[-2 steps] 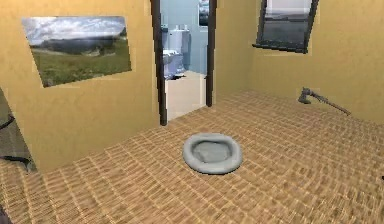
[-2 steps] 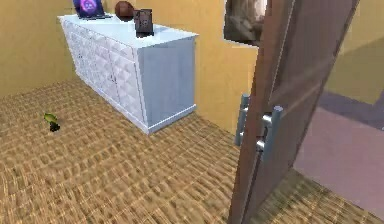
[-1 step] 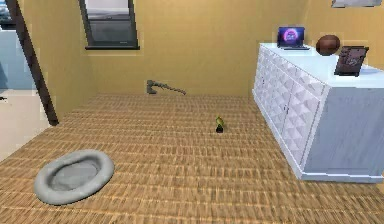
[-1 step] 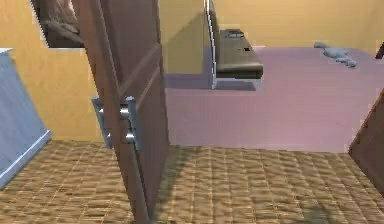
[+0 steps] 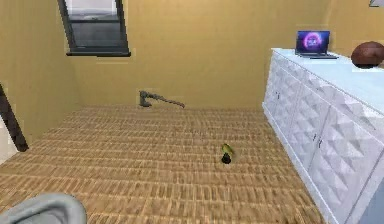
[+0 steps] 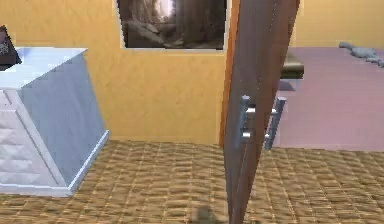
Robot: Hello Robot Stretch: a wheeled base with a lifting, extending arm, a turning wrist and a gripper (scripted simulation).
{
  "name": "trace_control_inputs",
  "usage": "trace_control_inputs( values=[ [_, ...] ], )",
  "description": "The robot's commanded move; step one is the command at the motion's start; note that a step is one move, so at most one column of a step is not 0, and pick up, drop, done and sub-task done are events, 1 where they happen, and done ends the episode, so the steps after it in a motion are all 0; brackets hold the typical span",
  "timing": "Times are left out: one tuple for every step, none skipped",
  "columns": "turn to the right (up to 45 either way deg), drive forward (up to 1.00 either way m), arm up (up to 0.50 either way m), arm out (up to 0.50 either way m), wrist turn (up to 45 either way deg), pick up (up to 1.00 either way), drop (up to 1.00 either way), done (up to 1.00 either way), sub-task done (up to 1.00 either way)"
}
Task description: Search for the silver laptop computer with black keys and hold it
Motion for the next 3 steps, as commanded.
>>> trace_control_inputs(
  values=[
    [21.0,0.00,0.00,0.00,0.0,0.00,0.00,0.00,0.00],
    [0.0,1.00,0.00,0.00,0.0,0.00,0.00,0.00,0.00],
    [6.0,0.00,0.00,0.00,0.0,0.00,0.00,0.00,0.00]
  ],
)
